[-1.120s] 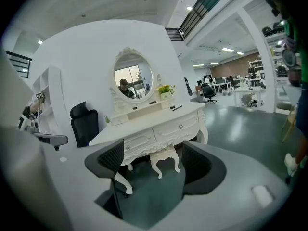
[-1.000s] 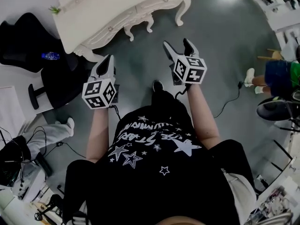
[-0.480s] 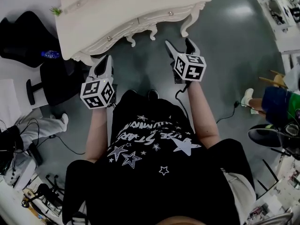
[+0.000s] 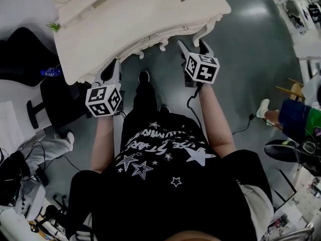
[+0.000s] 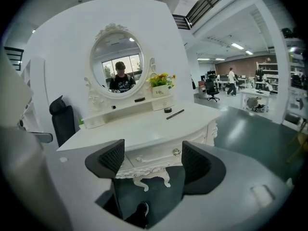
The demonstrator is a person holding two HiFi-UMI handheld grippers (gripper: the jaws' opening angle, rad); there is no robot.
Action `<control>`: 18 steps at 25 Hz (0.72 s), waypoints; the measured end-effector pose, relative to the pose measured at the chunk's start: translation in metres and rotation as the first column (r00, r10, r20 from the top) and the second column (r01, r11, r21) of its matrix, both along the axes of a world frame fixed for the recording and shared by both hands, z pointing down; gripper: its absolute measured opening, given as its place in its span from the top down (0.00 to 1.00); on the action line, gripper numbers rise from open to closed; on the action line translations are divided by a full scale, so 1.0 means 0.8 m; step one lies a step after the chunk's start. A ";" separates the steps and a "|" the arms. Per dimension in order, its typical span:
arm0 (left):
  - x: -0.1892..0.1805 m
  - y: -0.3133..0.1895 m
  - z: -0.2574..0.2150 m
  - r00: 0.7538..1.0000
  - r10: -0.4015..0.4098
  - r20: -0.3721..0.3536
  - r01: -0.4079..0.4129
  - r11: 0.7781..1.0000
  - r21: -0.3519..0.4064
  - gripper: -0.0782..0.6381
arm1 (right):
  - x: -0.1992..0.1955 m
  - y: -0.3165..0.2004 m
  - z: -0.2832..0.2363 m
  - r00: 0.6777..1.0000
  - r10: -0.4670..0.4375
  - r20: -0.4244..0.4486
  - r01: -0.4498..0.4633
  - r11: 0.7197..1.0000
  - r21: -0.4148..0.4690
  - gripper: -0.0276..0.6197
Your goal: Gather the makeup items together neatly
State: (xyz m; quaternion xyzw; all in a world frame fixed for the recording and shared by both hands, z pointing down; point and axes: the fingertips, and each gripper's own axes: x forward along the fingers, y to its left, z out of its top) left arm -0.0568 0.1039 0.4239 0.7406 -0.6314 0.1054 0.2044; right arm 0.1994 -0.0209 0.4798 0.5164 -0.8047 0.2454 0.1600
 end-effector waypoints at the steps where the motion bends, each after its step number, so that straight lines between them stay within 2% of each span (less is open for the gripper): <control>1: -0.007 -0.020 0.002 1.000 0.006 -0.001 -0.006 1.000 -0.002 0.89 | -0.003 -0.017 0.003 1.000 0.018 -0.001 -0.018 1.000 -0.011 0.36; 6: -0.040 -0.128 0.015 0.997 0.077 0.007 -0.077 0.997 -0.019 0.89 | -0.017 -0.108 0.017 0.992 0.123 -0.016 -0.124 0.990 -0.072 0.39; 10: -0.063 -0.202 0.019 0.993 0.116 -0.002 -0.116 0.993 -0.031 0.89 | -0.030 -0.184 0.019 0.979 0.195 -0.060 -0.200 0.975 -0.092 0.41; 18: -0.086 -0.292 0.037 0.982 0.184 -0.041 -0.186 0.980 -0.066 0.89 | -0.040 -0.279 0.042 0.940 0.314 -0.136 -0.332 0.933 -0.138 0.46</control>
